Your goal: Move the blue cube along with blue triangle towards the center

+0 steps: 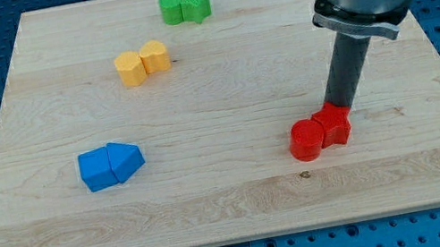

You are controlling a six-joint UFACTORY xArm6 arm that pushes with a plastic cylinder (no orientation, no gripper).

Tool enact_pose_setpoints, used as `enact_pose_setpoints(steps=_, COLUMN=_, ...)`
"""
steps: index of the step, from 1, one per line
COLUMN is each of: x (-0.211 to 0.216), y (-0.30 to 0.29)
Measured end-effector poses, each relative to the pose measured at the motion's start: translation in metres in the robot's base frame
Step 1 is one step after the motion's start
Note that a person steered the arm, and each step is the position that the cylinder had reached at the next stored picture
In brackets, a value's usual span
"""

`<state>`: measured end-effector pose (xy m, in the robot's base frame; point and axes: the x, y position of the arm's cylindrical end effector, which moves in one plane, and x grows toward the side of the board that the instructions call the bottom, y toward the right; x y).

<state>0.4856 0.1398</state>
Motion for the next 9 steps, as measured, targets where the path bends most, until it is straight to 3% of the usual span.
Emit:
enact_pose_setpoints(steps=2, x=-0.024, y=-0.112)
enact_pose_setpoints(steps=4, x=-0.024, y=-0.304)
enact_pose_setpoints(steps=5, x=-0.017, y=-0.383)
enact_pose_setpoints(steps=6, x=0.015, y=-0.418)
enact_pose_setpoints(steps=8, x=0.050, y=-0.324)
enact_pose_setpoints(steps=9, x=0.051, y=-0.245)
